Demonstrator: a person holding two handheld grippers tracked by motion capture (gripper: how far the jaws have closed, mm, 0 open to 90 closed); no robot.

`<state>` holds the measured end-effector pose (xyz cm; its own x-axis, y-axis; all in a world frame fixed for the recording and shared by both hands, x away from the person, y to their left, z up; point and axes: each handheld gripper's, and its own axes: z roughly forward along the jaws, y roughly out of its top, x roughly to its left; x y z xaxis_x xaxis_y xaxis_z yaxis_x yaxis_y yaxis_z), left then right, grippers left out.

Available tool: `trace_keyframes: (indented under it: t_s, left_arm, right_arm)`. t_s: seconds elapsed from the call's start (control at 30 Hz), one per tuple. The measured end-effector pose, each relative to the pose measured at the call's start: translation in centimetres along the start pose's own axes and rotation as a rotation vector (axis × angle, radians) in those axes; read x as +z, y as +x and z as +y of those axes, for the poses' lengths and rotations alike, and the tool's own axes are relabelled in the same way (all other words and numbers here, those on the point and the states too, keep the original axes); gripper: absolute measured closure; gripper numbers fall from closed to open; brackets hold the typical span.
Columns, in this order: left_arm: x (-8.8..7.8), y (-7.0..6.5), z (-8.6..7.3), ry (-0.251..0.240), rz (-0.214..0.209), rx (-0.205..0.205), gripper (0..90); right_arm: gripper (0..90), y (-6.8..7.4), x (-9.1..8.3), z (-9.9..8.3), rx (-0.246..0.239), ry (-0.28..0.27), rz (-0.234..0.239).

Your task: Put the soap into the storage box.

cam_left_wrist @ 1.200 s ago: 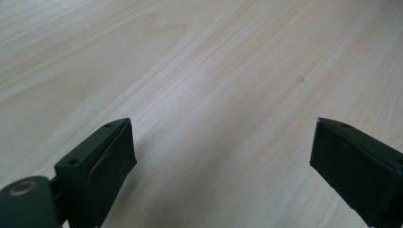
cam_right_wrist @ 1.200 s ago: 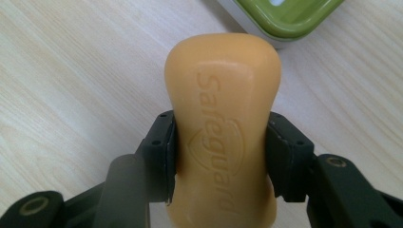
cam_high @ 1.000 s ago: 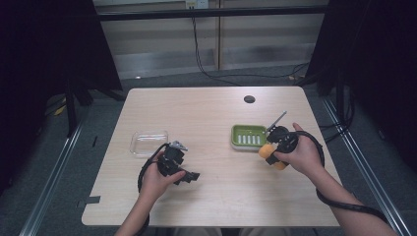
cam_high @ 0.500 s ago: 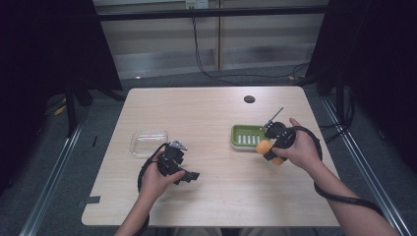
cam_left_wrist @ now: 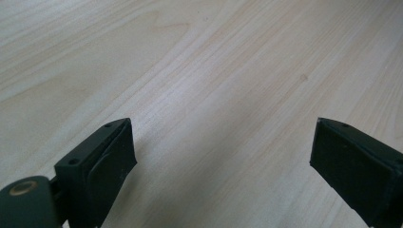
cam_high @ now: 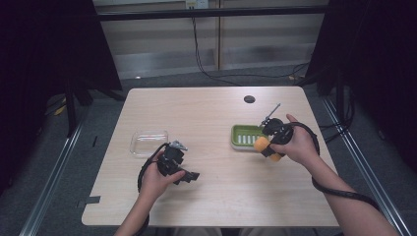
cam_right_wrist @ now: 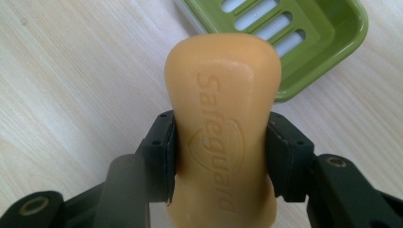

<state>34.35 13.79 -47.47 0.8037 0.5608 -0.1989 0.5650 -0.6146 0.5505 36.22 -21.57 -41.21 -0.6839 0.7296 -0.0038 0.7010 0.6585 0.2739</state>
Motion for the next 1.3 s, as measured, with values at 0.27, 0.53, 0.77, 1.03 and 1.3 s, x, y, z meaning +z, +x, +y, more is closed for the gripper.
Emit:
trace_keyframes:
  t_s: [0.27,0.53,0.77,1.03,1.3]
  left_arm:
    - [0.1,0.0,0.0,0.006,-0.004,0.001,7.6]
    - [0.0,0.1,0.0,0.012,-0.005,0.003,7.6]
    - [0.0,0.2,0.0,0.009,-0.019,0.012,6.6]
    - [0.0,0.2,0.0,0.013,-0.021,0.014,6.6]
    - [0.1,0.3,0.0,0.012,-0.023,0.002,6.6]
  right_arm:
    - [51.1,-0.4,0.0,0.5,-0.012,-0.008,0.009]
    - [51.1,-0.7,0.1,0.9,-0.042,0.007,-0.004]
    - [51.1,-1.0,0.2,1.3,-0.053,-0.003,0.003]
    - [51.1,-1.4,0.5,1.8,-0.066,-0.011,0.004]
    - [51.1,-1.6,0.8,2.3,-0.076,-0.012,0.015]
